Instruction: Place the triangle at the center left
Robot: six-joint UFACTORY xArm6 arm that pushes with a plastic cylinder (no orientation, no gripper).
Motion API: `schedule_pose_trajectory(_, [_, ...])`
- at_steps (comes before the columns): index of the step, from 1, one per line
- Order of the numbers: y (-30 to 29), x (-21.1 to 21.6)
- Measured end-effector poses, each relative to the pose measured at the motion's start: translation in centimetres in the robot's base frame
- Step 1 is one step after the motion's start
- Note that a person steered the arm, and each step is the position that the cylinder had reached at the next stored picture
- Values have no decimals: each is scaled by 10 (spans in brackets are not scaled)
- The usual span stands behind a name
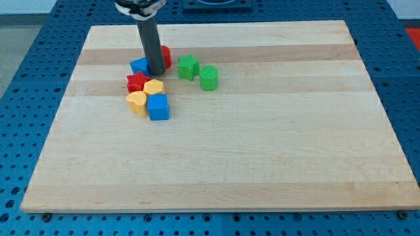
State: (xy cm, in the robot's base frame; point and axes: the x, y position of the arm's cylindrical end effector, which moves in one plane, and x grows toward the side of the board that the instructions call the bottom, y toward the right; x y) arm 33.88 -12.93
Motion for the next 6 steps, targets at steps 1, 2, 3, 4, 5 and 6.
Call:
schedule_pose_trajectory(1, [-19,-1])
schedule_pose_trajectory(2, [-57,-5])
schedule_pose_trajectory(3, [-58,-20])
schedule_pose_trajectory(4, [-80,-15])
schedule_pose_trajectory(5, [-89,-13])
schedule_pose_trajectory(6, [-99,22])
